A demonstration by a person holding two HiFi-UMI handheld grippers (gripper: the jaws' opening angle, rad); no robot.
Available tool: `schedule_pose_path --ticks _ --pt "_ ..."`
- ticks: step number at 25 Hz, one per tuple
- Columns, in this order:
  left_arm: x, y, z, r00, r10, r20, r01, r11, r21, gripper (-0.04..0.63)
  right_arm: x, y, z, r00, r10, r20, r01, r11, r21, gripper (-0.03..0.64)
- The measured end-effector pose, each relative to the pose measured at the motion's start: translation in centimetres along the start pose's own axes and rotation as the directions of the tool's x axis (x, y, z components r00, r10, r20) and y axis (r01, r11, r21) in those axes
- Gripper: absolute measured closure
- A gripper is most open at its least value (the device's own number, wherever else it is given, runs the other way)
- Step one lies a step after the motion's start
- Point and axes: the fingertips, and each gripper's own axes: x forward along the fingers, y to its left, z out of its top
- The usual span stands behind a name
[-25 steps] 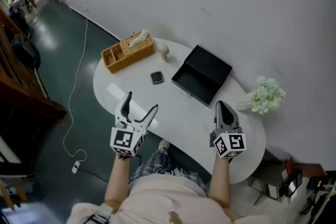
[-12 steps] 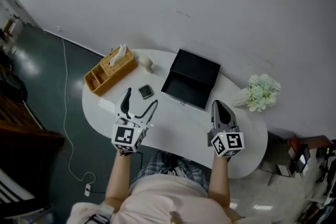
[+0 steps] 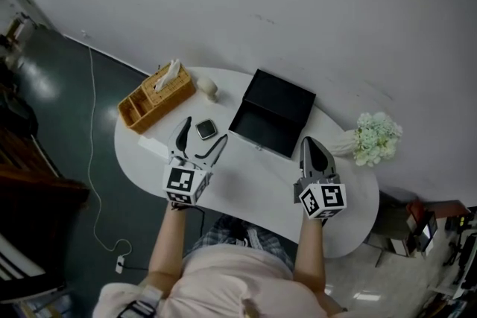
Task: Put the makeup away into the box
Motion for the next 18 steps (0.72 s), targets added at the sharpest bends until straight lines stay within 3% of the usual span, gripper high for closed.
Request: schedule_pose_path --ticks 11,18 --pt "4.2 4.3 -6.7 0.989 0.029 -0.144 -0.034 0.999 -0.033 0.189 6.4 3.4 -2.2 0.993 0.107 -0.049 -0.106 0.994 0.016 0.6" --pt "6.5 5.7 -13.7 0.951 0.005 -0.309 -0.018 0.999 -0.04 0.189 10.5 7.0 -4.9 0.972 0.21 -0.103 -0.207 0.978 0.038 0.6"
